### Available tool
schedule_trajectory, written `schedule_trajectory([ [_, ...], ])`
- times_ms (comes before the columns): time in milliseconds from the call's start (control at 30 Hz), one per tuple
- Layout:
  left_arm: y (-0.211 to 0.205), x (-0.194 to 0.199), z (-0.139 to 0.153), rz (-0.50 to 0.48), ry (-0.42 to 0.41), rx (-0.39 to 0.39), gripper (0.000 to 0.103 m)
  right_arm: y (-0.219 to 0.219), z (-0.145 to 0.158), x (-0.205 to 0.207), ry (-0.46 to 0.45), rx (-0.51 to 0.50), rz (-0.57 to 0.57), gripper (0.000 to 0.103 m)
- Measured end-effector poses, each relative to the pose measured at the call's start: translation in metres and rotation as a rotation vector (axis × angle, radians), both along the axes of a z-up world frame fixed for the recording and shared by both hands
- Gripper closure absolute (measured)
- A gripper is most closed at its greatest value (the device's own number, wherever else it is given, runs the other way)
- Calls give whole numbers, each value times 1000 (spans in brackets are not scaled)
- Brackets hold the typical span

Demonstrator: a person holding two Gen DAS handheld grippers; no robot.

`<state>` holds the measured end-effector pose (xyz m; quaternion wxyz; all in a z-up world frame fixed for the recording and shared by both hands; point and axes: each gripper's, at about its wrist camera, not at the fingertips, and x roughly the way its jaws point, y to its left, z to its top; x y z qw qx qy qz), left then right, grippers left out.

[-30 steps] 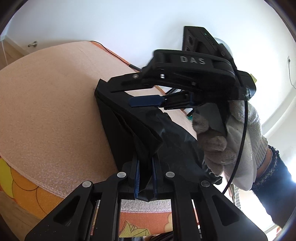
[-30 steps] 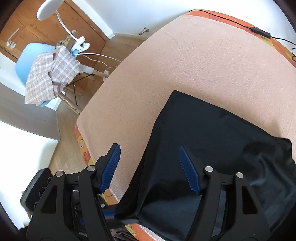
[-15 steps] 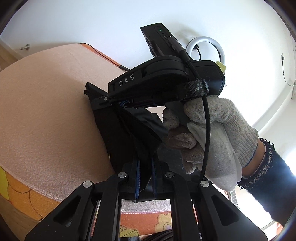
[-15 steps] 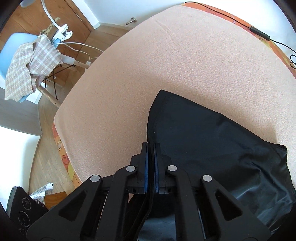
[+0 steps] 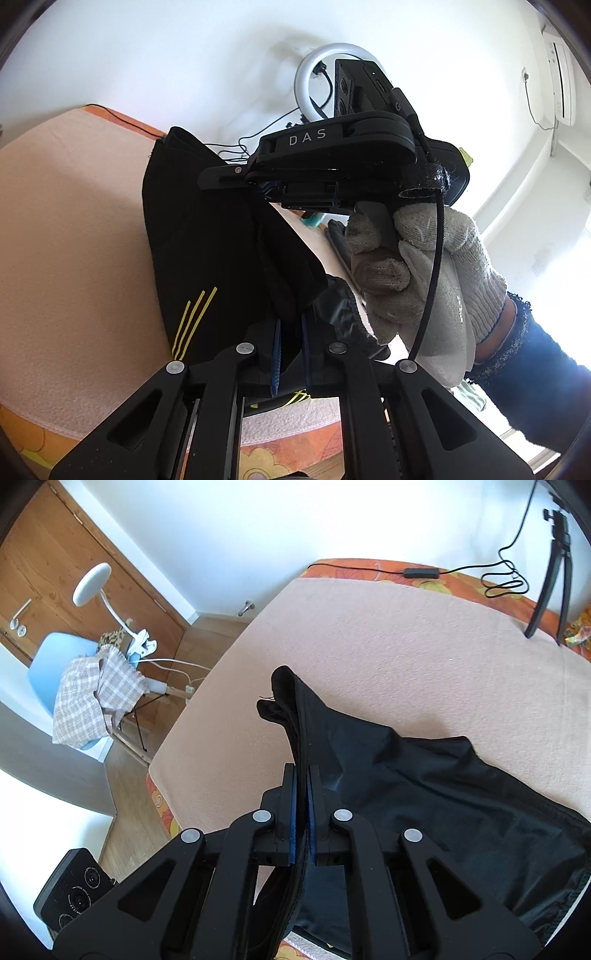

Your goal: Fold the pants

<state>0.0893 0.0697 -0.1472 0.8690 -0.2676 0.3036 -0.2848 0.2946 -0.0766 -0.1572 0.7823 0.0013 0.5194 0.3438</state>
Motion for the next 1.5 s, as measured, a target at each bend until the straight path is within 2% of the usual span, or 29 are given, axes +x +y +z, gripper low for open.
schedule_trajectory([
  [233, -50, 19, 12, -130, -25, 34, 96, -84, 18, -1, -41, 43, -105, 98],
  [433, -106, 39, 10, -263, -17, 79, 96, -166, 13, -1, -42, 64, -213, 98],
  [567, -154, 47, 7, -334, -3, 128, 96, -219, -3, 4, -40, 42, -275, 98],
  [700, -183, 59, -4, -390, 33, 167, 96, -265, -31, 10, 8, 54, -335, 98],
  [867, -214, 69, -16, -464, 70, 209, 96, -298, -57, 17, 47, 64, -383, 98],
  [967, -226, 70, -13, -493, 65, 263, 94, -309, -63, 22, 49, 49, -379, 98],
  [1067, -213, 61, -4, -482, 63, 261, 92, -318, -65, 22, 51, 52, -385, 98],
  [1100, -206, 58, -2, -471, 60, 261, 89, -319, -65, 20, 52, 57, -384, 98],
  [1133, -197, 56, 1, -457, 56, 263, 80, -322, -66, 18, 51, 58, -383, 98],
  [1200, -177, 52, 7, -412, 39, 284, 72, -324, -67, 14, 53, 50, -385, 98],
  [1333, -142, 69, -5, -321, 68, 341, 72, -329, -71, 6, 42, 44, -383, 98],
  [1500, -122, 87, -31, -286, 147, 340, 72, -329, -78, 2, 73, 97, -351, 96],
])
